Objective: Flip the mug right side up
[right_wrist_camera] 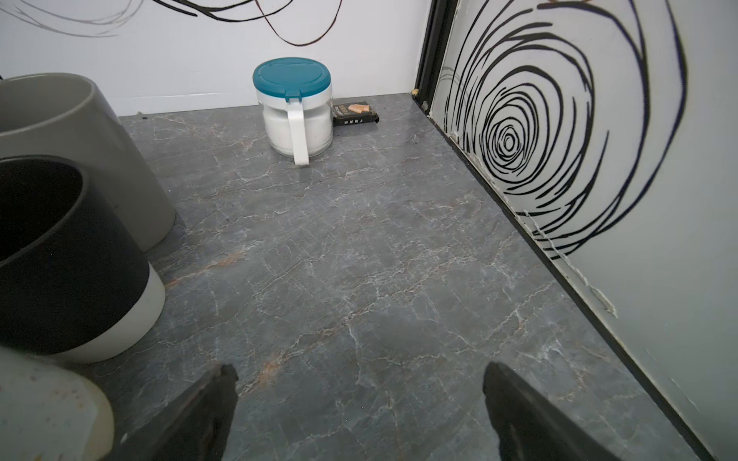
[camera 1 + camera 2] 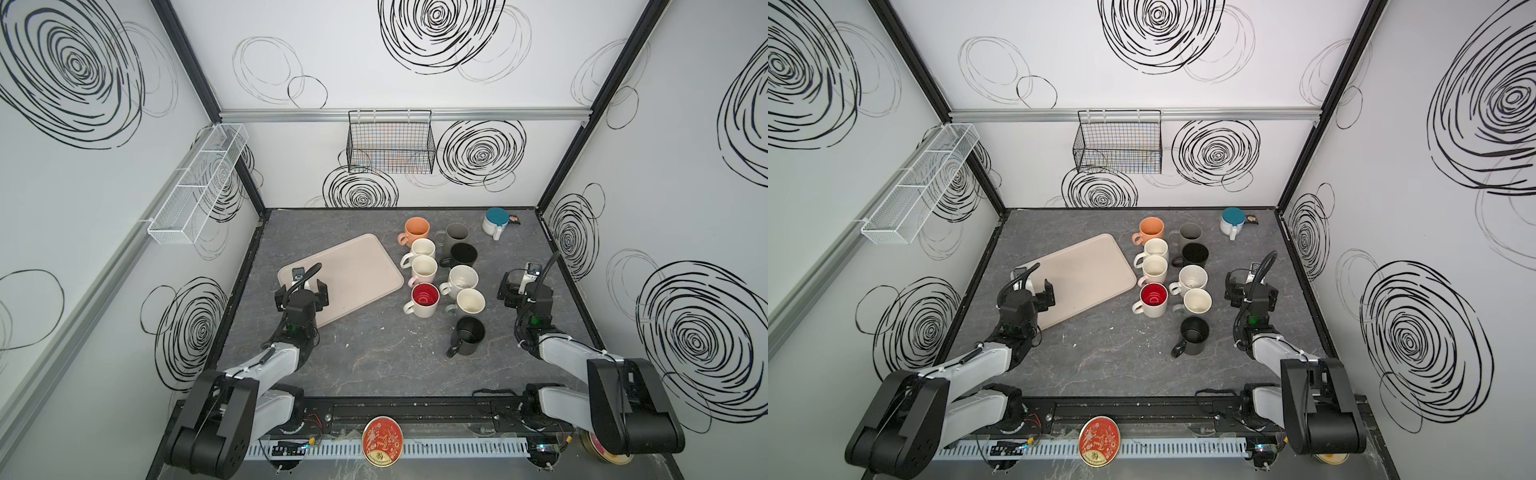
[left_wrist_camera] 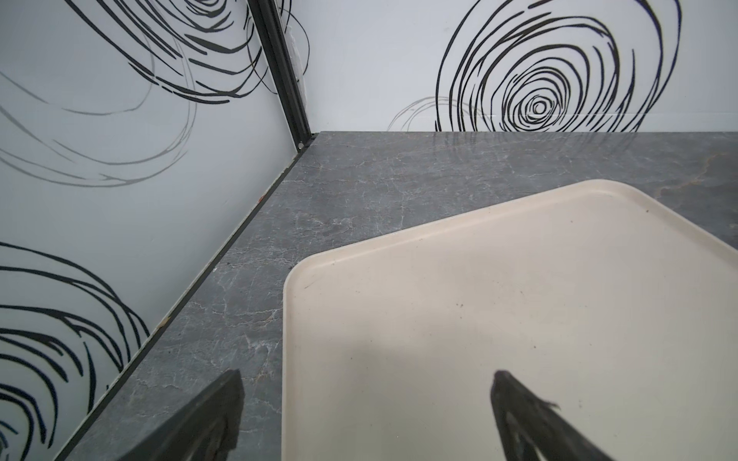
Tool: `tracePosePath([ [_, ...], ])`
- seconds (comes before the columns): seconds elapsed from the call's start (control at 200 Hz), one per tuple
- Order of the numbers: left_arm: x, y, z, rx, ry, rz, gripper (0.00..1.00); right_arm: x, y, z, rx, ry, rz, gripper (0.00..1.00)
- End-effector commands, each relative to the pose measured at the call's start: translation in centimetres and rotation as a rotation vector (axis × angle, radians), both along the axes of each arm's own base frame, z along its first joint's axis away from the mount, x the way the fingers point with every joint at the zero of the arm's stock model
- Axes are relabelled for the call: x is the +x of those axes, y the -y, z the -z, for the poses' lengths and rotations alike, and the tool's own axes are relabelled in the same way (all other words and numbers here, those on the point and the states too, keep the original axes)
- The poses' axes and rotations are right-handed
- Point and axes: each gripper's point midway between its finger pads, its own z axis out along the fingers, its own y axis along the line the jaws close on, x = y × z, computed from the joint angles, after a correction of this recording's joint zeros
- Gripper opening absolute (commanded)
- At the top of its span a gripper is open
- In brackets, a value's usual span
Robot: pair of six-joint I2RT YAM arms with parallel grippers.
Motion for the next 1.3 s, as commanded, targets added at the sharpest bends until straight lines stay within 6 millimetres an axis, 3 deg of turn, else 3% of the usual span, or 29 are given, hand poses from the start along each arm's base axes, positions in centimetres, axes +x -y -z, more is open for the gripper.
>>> tracePosePath([
  [0.0,1.1,0.4,-2.9,-0.031,0.145,0.018,0.99,1.3,0.0,-2.3,0.014,0.095,-0.01,1.0],
  [0.41,1.1,0.6,-5.3,-0.036,0.325,0.109,0.99,2.0,-0.8,-2.2,0.06,0.181,-0.088,1.0],
  [0.805,1.6,1.4,-3.8,-0.025,0.36,0.184,0.99,3.3,0.0,-0.1,0.073,0.114,-0.043,1.0],
  [1.016,3.4,0.6,-2.8,-0.06,0.283,0.162,0.99,3.4,0.0,-0.2,0.08,0.116,-0.049,1.0],
  [1.296,3.3,0.9,-2.9,-0.052,0.284,0.168,0.99,3.4,0.0,-0.1,0.08,0.114,-0.048,1.0],
])
